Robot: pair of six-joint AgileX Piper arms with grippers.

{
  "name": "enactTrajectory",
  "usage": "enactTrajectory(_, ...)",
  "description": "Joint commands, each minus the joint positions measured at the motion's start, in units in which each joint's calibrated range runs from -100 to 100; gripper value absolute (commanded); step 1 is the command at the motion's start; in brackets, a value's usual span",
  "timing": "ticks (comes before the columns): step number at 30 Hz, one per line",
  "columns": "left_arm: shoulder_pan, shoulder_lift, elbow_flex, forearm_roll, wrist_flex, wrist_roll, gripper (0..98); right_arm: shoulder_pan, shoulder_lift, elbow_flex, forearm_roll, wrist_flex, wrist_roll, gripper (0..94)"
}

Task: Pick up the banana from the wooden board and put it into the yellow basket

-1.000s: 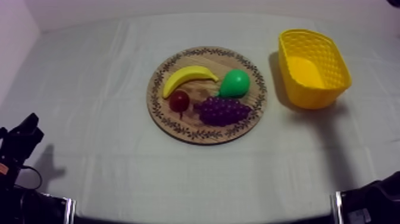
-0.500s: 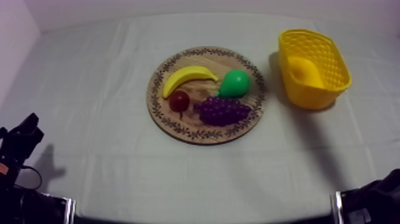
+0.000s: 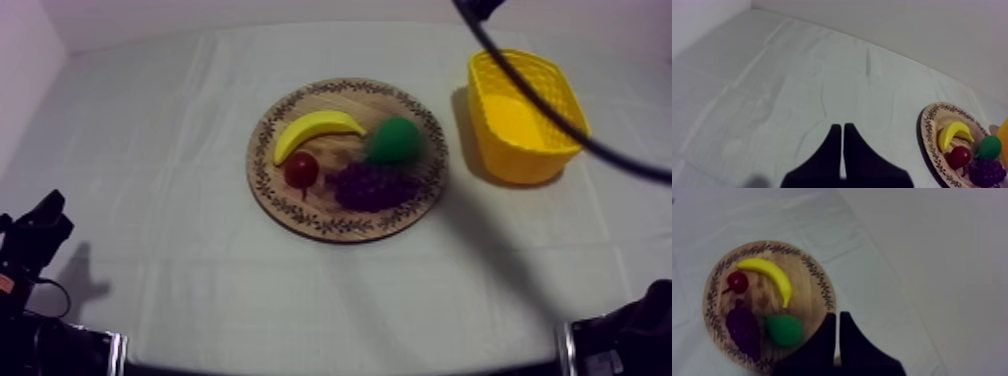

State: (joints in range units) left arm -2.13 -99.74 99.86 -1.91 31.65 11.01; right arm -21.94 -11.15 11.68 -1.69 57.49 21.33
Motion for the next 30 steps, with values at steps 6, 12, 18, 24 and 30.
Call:
enactTrajectory(6, 0.0, 0.0, 0.0, 0.03, 0.0, 0.0, 0.1, -1.1, -0.6, 3.3, -3.7, 4.6, 12.6, 0.4)
enactTrajectory(12, 0.0, 0.0, 0.0, 0.03, 0.0, 0.0, 0.1, -1.7, -0.3, 6.1, -2.3, 6.2, 15.7, 0.4)
enactTrajectory(18, 0.0, 0.0, 0.0, 0.03, 0.0, 0.0, 0.1, -3.5, 0.7, 12.6, 0.5, 1.5, 14.4, 0.4)
enactTrajectory(24, 0.0, 0.0, 0.0, 0.03, 0.0, 0.0, 0.1, -4.7, 2.4, 14.9, 0.8, -1.7, 13.4, 0.4)
enactTrajectory(30, 0.0, 0.0, 0.0, 0.03, 0.0, 0.0, 0.1, -4.8, 6.5, 12.0, 0.7, -3.3, 12.9, 0.4)
